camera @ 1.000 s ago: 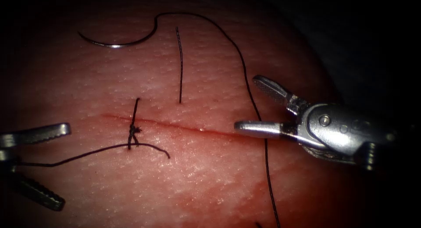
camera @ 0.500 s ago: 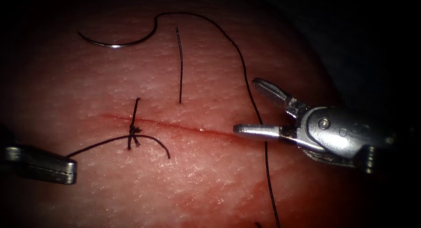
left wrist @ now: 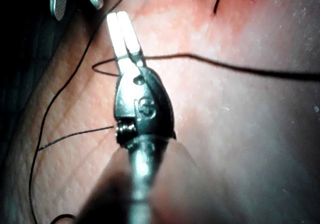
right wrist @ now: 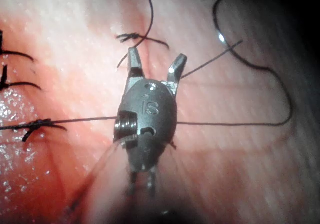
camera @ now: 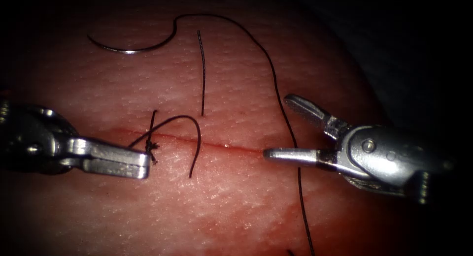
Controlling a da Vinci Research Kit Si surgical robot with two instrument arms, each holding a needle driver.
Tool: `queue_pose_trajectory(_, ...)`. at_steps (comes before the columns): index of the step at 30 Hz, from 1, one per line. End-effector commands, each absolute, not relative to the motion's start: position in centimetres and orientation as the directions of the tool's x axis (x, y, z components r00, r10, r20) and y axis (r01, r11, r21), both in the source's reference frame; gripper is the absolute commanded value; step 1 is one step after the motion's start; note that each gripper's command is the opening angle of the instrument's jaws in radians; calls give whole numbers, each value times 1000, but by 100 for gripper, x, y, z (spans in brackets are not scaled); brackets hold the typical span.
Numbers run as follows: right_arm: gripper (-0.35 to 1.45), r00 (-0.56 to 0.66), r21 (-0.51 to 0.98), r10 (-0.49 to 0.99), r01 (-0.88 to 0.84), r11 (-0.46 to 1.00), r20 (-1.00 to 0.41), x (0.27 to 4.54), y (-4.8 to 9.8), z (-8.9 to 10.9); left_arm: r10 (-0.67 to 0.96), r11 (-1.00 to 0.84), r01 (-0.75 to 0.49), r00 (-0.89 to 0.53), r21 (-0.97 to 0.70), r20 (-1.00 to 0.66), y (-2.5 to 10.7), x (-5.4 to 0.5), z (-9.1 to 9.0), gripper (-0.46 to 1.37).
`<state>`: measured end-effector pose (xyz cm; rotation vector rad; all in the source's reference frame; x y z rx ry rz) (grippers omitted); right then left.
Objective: Wound Closure
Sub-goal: Grab a length of suture with the left tool
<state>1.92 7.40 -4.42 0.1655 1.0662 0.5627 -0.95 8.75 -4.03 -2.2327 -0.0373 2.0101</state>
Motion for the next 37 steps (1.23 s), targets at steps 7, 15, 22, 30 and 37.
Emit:
queue_pose_trajectory(7,116,377,397,514,-348,850,-770,196,743,-444,104,-992,-64,102,-111,-989,877,-104,-391,-35)
queue_pose_trajectory(15,116,409,360,461,-301,883,-788,208,747,-439,103,-993,-51,81,-107,-991,867,-117,-369,-35)
queue_pose_trajectory(22,115,422,324,414,-271,906,-807,208,750,-433,106,-993,-48,83,-111,-991,867,-116,-364,-35)
queue_pose_trajectory(30,115,421,319,408,-267,909,-810,204,749,-427,105,-993,-43,75,-108,-992,866,-116,-362,-35)
queue_pose_trajectory(37,114,419,319,408,-268,909,-811,203,750,-426,102,-994,-40,72,-106,-992,864,-115,-360,-35)
